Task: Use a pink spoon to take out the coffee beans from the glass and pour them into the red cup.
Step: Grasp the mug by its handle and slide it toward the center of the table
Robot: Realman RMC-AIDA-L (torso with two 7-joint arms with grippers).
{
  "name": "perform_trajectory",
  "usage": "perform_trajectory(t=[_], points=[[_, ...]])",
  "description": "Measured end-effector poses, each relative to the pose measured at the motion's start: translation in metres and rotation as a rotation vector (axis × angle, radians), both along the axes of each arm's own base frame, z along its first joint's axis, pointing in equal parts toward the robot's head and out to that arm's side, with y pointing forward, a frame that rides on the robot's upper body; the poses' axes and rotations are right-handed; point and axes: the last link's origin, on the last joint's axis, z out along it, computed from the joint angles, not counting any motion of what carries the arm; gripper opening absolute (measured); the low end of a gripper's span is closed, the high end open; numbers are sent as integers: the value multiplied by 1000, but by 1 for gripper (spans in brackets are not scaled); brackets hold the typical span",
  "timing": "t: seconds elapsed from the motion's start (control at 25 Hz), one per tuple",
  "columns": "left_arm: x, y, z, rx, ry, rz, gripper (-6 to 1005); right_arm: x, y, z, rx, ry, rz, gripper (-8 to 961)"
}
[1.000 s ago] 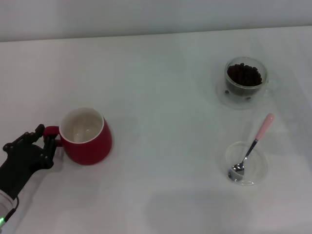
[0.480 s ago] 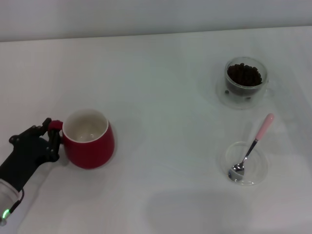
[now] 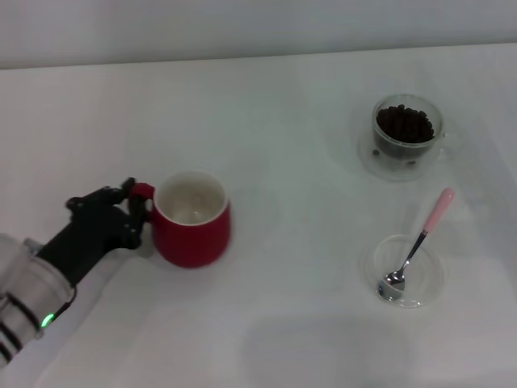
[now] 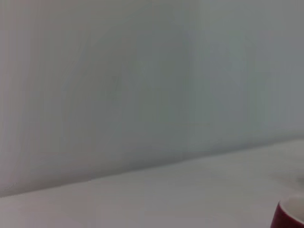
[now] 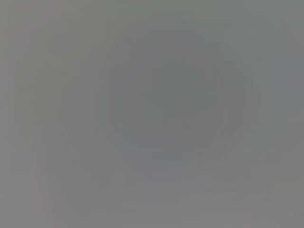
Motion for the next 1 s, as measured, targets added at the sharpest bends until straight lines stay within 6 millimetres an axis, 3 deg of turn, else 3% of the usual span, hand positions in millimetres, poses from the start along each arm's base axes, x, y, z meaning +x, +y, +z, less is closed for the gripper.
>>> perform_trajectory(t=[0.6,1.0], points=[[34,25,-14,-82,62,-127,132,-2,-1,-5,-2,18,10,766],[59,39,-35,-177,148,-183,130,-3,-1,-5,-2,19,14,766]])
